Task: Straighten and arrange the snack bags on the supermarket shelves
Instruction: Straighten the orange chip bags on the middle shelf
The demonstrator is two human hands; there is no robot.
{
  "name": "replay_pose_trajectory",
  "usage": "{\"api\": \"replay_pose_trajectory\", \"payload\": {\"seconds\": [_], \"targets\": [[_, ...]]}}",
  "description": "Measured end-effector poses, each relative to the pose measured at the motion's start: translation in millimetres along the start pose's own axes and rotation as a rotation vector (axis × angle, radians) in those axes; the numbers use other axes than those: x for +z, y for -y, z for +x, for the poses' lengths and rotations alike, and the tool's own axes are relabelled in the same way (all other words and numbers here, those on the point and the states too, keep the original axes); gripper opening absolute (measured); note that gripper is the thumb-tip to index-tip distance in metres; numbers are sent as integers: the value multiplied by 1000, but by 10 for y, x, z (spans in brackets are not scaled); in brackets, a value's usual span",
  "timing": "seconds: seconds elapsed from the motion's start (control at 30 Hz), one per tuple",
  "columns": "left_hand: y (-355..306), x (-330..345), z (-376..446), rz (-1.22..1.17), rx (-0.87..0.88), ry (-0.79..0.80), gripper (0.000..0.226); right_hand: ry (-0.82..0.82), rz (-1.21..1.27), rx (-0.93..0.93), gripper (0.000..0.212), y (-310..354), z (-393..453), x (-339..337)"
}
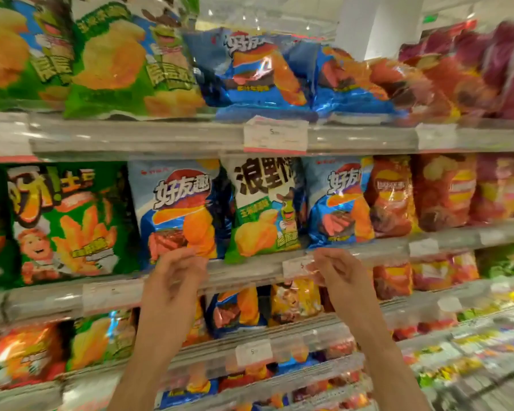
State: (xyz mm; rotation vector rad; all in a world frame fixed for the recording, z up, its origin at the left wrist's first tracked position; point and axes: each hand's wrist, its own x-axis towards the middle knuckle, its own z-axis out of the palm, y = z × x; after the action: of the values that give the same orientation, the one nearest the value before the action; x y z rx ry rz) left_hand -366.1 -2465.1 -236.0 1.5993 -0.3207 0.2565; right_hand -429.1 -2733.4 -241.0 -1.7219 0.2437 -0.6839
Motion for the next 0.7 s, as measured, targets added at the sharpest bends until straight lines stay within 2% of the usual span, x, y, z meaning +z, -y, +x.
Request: {"api": "replay_pose_trajectory", "payload": {"seconds": [0.17, 0.3, 0.43, 0.53, 0.7], "targets": [[-131, 727, 85, 58, 79, -27, 28, -7, -78, -72, 19, -98, 417, -510], [-157, 1024, 252, 185, 113, -109, 57, -38, -255, -230, 8, -72, 762, -717], [-124, 1128, 466, 267, 86, -89, 78, -7, -511, -454, 26, 22, 1032, -676], [-105, 1191, 573, 271, 47, -59, 78, 26, -639, -522, 32, 22, 1109, -627], [-112, 1220, 651, 251, -23, -15, 80, 20, -661, -500, 35, -13, 1120, -619]]}}
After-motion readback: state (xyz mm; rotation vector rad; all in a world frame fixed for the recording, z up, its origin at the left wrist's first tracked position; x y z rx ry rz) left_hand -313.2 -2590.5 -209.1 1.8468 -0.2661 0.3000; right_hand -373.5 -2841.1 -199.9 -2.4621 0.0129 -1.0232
